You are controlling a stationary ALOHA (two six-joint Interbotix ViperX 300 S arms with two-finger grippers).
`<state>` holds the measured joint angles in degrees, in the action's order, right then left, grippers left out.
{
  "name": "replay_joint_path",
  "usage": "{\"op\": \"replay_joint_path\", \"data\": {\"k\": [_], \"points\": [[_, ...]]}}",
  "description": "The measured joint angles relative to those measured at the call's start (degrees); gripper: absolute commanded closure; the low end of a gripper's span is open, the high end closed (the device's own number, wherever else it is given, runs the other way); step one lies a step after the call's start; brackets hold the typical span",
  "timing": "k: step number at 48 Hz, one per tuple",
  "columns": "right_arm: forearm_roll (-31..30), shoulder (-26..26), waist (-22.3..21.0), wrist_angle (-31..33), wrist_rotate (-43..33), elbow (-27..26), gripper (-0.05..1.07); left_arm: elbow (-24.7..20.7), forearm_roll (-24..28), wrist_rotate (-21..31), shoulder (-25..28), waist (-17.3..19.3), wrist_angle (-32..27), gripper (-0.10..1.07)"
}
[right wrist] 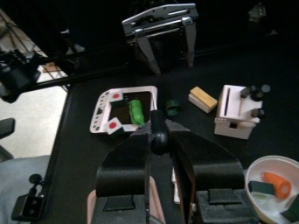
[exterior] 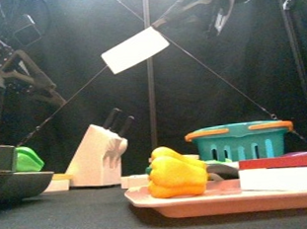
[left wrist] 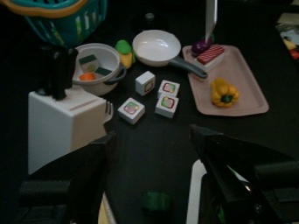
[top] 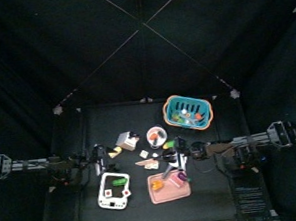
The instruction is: Grab cleaver with other hand
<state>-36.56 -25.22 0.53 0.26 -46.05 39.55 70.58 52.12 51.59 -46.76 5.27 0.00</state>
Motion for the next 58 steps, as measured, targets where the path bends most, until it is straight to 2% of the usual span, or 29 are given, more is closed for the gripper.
{"op": "replay_joint_path", "data": {"k": [9,13,22,30,37,49,51,58], "points": [[-0.35,-3.52,-0.62,-8.35,0.18,6.5,0.71,0.0,0.0,-1.49,0.0,0.0,3.52,-0.02],[-0.26,-3.96,-1.05,-10.02,0.26,8.0,0.71,0.09,-0.18,-1.67,0.0,0.0,6.77,-0.02],[-0.35,-4.13,-2.9,-11.34,0.35,9.23,0.71,0.62,-1.14,-2.46,1.49,0.09,19.34,-0.02],[-0.35,-4.13,-4.57,-12.83,0.35,9.23,0.71,0.26,-5.01,-7.56,5.01,0.09,26.54,-0.02],[-0.26,-4.13,-5.27,-14.94,0.35,9.32,0.71,-0.97,-13.62,-16.79,8.53,0.09,29.44,-0.02],[-0.18,-4.13,-5.45,-16.26,0.44,9.32,0.71,-1.49,-34.54,-38.23,13.62,-0.53,37.35,-0.02],[-0.09,-4.13,-5.54,-16.26,0.44,9.23,0.71,-1.49,-38.32,-42.54,14.68,-1.05,39.2,-0.02],[-0.09,-4.04,-5.8,-16.35,0.44,9.14,0.71,-1.85,-46.14,-51.15,18.02,-3.96,43.59,-0.02]]}}
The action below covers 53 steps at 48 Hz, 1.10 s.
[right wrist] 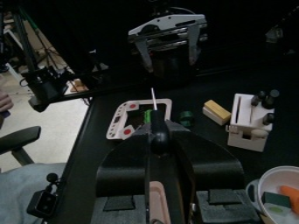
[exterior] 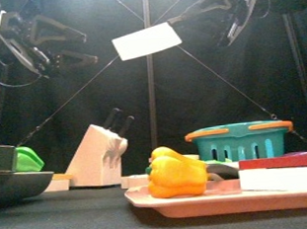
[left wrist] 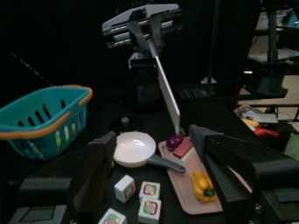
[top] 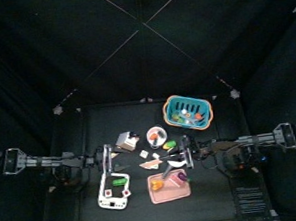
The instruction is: Grab cleaver with other hand
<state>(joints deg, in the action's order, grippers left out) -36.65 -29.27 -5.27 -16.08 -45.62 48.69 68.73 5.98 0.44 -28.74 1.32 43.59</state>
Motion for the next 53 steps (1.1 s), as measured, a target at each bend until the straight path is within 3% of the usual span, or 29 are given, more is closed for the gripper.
{"op": "replay_joint_path", "data": {"k": [7,14,35,53], "points": [[0.09,0.26,0.0,-0.35,0.0,-0.53,0.71,-1.41,-3.96,-2.72,3.6,-3.16,2.37,-0.02],[0.09,0.44,-0.09,-0.62,0.0,-0.88,0.71,-3.08,-4.48,-2.72,6.42,-5.01,3.52,-0.02],[0.09,1.14,-0.35,-0.88,0.0,-0.88,0.71,-8.96,-8.26,-2.64,15.29,-5.54,6.77,0.01],[0.09,1.14,-0.35,-0.88,0.0,-0.88,0.71,-10.11,-9.67,-2.64,18.98,-5.8,8.7,0.33]]}}
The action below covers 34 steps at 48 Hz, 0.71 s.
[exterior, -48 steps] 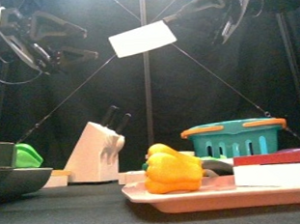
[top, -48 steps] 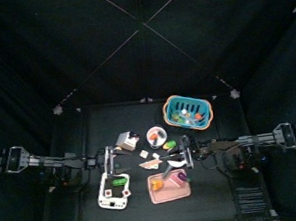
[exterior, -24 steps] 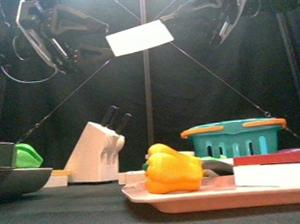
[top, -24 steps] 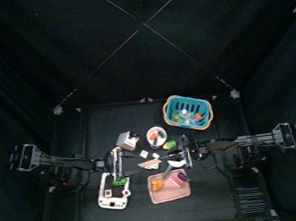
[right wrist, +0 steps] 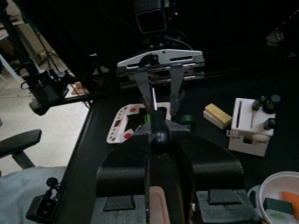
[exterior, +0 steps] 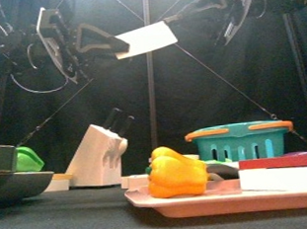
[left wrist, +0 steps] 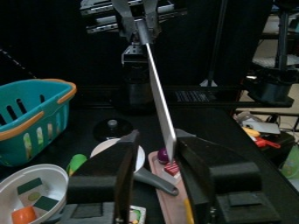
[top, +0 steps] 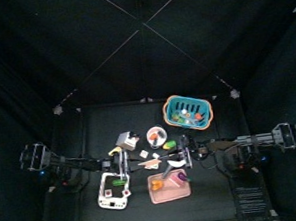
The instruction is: Grab cleaver with other hand
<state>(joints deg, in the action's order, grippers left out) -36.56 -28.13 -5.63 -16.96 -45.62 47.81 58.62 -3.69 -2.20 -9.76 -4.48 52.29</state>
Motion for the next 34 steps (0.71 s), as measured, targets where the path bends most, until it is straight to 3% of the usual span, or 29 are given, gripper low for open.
{"op": "replay_joint_path", "data": {"k": [15,34], "points": [[0.0,0.0,0.0,0.0,0.0,0.0,0.71,0.0,-0.09,-0.09,0.0,-0.26,0.0,0.57],[0.09,0.0,-0.09,0.0,0.0,0.0,0.71,0.0,-0.09,-0.09,0.0,-0.26,0.0,0.58]]}}
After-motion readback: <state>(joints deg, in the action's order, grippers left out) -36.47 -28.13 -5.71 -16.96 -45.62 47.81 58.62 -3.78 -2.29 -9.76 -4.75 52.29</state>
